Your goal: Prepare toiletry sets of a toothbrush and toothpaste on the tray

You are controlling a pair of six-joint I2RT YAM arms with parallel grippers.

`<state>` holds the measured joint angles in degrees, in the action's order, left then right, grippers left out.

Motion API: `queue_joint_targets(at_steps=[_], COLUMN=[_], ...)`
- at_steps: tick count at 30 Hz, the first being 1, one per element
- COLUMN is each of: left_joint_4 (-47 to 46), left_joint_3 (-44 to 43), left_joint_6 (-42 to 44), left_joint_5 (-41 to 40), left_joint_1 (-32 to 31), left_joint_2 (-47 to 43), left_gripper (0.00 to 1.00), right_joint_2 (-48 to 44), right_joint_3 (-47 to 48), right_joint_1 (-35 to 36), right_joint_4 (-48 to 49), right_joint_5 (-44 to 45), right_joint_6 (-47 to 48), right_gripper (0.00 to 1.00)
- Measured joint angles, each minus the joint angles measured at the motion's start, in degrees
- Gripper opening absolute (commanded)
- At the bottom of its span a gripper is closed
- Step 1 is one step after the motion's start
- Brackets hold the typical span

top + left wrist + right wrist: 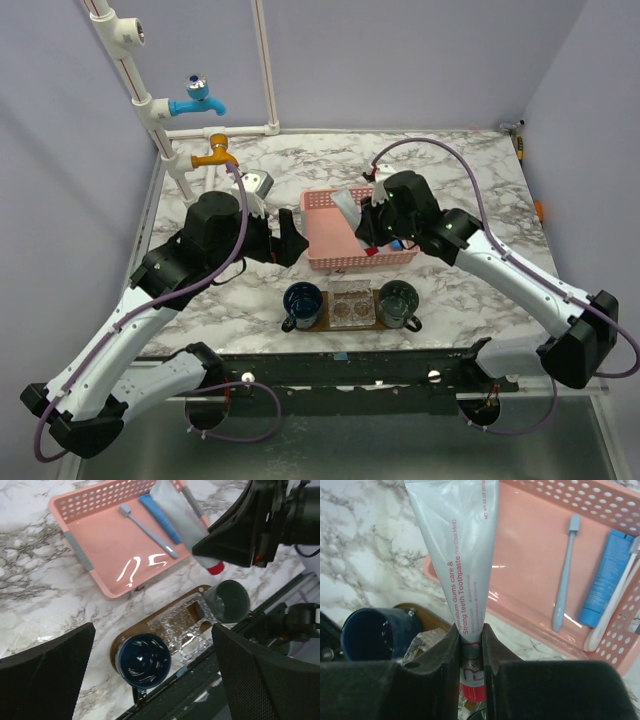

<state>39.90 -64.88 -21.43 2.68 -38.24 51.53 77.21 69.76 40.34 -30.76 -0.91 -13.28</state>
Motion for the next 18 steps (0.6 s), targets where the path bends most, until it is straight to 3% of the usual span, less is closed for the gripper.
queue_joint_targets(at_steps=[7,18], left_joint_4=[4.9,9.8], left_joint_3=[-8.6,-13.9], left_joint_6=[-2.8,-7.8], left_joint_5=[8.2,17.7], left_joint_1=[0.3,0.6], left_joint_2=[2.3,4.8], left_gripper=[0.99,0.99], right_joint_2=[-8.5,-16.9], right_joint_3=[-2.7,-3.8], right_joint_1=[6.6,11.6], right_joint_4=[0.0,-0.2], right_joint_5=[0.6,0.9], right_joint_6=[3.0,6.0], right_gripper=[0.18,0.18])
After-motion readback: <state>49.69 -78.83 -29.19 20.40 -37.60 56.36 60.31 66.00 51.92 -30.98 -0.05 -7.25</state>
